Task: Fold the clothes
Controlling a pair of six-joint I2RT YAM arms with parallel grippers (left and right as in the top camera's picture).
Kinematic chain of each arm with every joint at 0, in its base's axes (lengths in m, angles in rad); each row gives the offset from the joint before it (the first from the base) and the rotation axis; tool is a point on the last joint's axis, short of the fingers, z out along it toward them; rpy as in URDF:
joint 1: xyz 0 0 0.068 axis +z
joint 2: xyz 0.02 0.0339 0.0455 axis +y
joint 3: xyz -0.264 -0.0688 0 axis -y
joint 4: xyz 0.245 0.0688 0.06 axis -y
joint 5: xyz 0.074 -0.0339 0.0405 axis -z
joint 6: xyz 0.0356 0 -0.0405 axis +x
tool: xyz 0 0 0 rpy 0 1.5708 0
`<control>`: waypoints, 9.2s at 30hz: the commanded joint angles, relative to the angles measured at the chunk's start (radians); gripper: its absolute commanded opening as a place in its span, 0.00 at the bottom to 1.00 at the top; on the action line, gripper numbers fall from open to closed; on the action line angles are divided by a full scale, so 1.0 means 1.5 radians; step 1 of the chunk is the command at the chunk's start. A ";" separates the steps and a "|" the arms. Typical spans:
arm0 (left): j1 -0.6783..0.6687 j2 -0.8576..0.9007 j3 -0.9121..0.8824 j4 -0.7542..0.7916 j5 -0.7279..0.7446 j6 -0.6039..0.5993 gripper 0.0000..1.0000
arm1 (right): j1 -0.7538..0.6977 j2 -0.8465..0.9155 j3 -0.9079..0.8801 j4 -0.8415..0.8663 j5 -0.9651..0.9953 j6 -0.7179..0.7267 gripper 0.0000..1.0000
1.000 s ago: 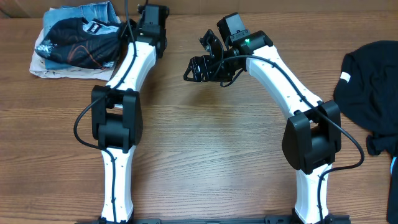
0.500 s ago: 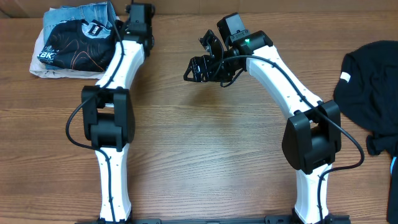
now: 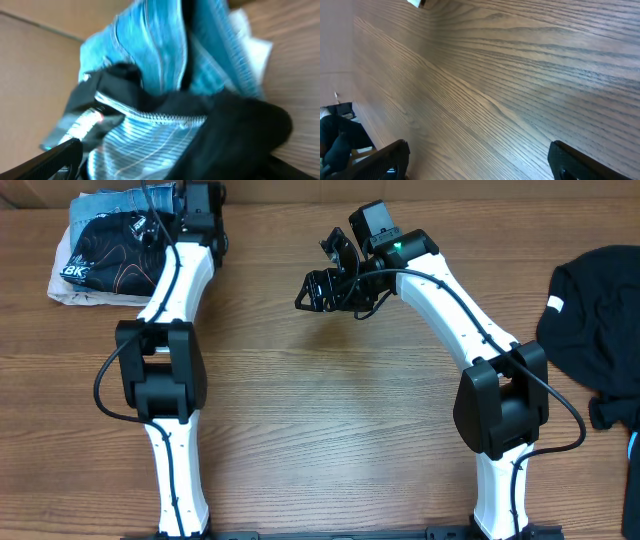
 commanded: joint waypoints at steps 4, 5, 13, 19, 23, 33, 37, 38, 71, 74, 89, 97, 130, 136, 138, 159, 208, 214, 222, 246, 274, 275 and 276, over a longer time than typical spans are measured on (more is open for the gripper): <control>-0.031 -0.072 0.077 -0.041 0.066 -0.022 1.00 | -0.003 -0.011 0.011 0.001 -0.001 -0.001 0.92; -0.032 -0.078 0.086 -0.057 0.092 -0.022 1.00 | -0.003 -0.011 0.011 0.001 -0.001 -0.001 0.92; -0.006 -0.112 0.163 -0.203 0.263 -0.066 1.00 | -0.003 -0.011 0.011 -0.007 -0.001 -0.001 0.92; 0.089 -0.113 0.175 -0.296 0.332 -0.072 1.00 | -0.003 -0.011 0.011 -0.021 -0.001 -0.001 0.92; 0.199 -0.113 0.175 -0.345 0.545 -0.083 1.00 | -0.003 -0.011 0.011 -0.022 -0.001 -0.001 0.92; 0.418 -0.113 0.175 -0.415 0.745 -0.137 1.00 | -0.003 -0.011 0.011 -0.023 -0.001 -0.001 0.92; 0.453 -0.109 0.175 -0.444 0.773 -0.137 1.00 | -0.003 -0.011 0.011 -0.019 -0.004 -0.001 0.92; 0.457 -0.107 0.175 -0.449 0.780 -0.137 1.00 | -0.003 -0.011 0.011 -0.019 -0.007 -0.001 0.92; 0.435 0.074 0.175 -0.288 0.861 -0.214 0.97 | -0.002 -0.011 0.011 -0.032 -0.020 -0.001 0.92; 0.418 0.081 0.175 -0.275 0.865 -0.214 0.93 | -0.002 -0.011 0.011 -0.033 -0.020 -0.001 0.92; 0.400 0.078 0.175 -0.281 0.807 -0.235 0.84 | -0.002 -0.011 0.011 -0.033 -0.018 -0.001 0.92; 0.424 0.054 0.175 -0.300 0.800 -0.233 0.81 | -0.002 -0.011 0.011 -0.031 -0.018 -0.001 0.92; 0.417 0.010 0.176 -0.291 0.778 -0.221 0.22 | -0.002 -0.011 0.011 -0.021 -0.019 0.007 0.92; 0.396 0.010 0.176 -0.260 0.768 -0.225 0.04 | -0.002 -0.011 0.011 -0.021 -0.019 0.007 0.92; 0.389 0.010 0.176 -0.248 0.768 -0.231 0.04 | -0.002 -0.011 0.011 -0.022 -0.019 0.007 0.92; 0.371 0.021 0.240 -0.151 0.667 -0.248 0.04 | -0.002 -0.011 0.011 -0.057 -0.018 0.007 0.92; 0.365 -0.232 0.359 -0.381 0.627 -0.331 1.00 | -0.074 -0.070 0.306 -0.296 0.164 0.056 1.00; 0.365 -0.333 0.359 -0.492 0.759 -0.331 1.00 | -0.078 -0.145 0.392 -0.397 0.234 0.073 1.00; 0.365 -0.458 0.359 -0.618 0.773 -0.308 1.00 | -0.072 -0.293 0.387 -0.465 0.272 0.073 1.00; 0.365 -0.971 0.145 -0.811 0.929 -0.175 1.00 | -0.031 -0.836 -0.175 -0.309 0.376 0.163 1.00; 0.367 -1.078 0.057 -0.811 0.907 -0.178 1.00 | -0.031 -0.944 -0.427 -0.043 0.421 0.163 1.00; 0.367 -1.078 0.057 -0.811 0.907 -0.178 1.00 | -0.031 -0.944 -0.427 -0.046 0.421 0.163 1.00; 0.367 -1.078 0.057 -0.811 0.907 -0.178 1.00 | -0.031 -0.944 -0.427 -0.048 0.421 0.163 1.00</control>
